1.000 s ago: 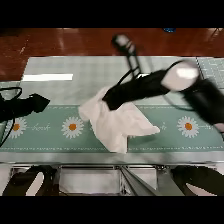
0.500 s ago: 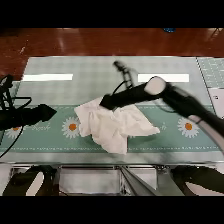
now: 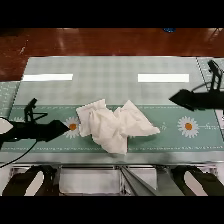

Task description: Fold the shirts.

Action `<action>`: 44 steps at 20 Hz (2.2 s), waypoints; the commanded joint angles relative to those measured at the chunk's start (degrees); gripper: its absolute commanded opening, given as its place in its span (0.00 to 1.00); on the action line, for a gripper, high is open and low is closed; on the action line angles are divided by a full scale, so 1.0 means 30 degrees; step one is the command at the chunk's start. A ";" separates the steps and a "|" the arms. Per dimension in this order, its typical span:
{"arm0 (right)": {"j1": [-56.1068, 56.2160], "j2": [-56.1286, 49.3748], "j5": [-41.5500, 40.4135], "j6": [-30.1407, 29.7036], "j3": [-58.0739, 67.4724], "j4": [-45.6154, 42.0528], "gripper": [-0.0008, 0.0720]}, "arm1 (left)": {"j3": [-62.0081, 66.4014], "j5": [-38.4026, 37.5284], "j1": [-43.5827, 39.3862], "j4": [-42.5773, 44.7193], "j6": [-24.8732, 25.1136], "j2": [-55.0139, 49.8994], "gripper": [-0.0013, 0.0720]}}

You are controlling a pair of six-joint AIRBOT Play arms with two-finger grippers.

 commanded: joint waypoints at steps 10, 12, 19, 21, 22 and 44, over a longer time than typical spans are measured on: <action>-0.3198 0.3315 0.0211 -0.0182 -0.6783 0.1464 0.57 | -0.0546 0.6441 -0.5610 -0.7410 0.2667 -0.8196 0.71; -0.3198 0.3300 0.0313 -0.0153 -0.6907 0.1399 0.57 | 0.0146 0.7570 -0.5574 -0.7439 0.2667 -0.8415 0.71; -0.0809 0.3293 -0.1617 -0.0168 -0.9675 0.3075 0.57 | 0.2164 0.7919 -0.5552 -0.7431 0.4306 -0.8488 0.04; 0.0474 0.2572 -0.2550 -0.0641 -0.9675 0.4204 0.57 | 0.2186 0.7868 -0.5552 -0.7431 0.4306 -0.8488 0.04; 0.1122 0.1865 -0.3104 -0.1224 -0.9668 0.5078 0.57 | 0.2186 0.7868 -0.5552 -0.7431 0.4306 -0.8488 0.04; 0.5552 -0.3541 0.3599 -0.0080 2.3926 -0.2302 0.04 | 2.3168 0.2550 0.4779 -0.7351 0.4590 -0.3126 0.04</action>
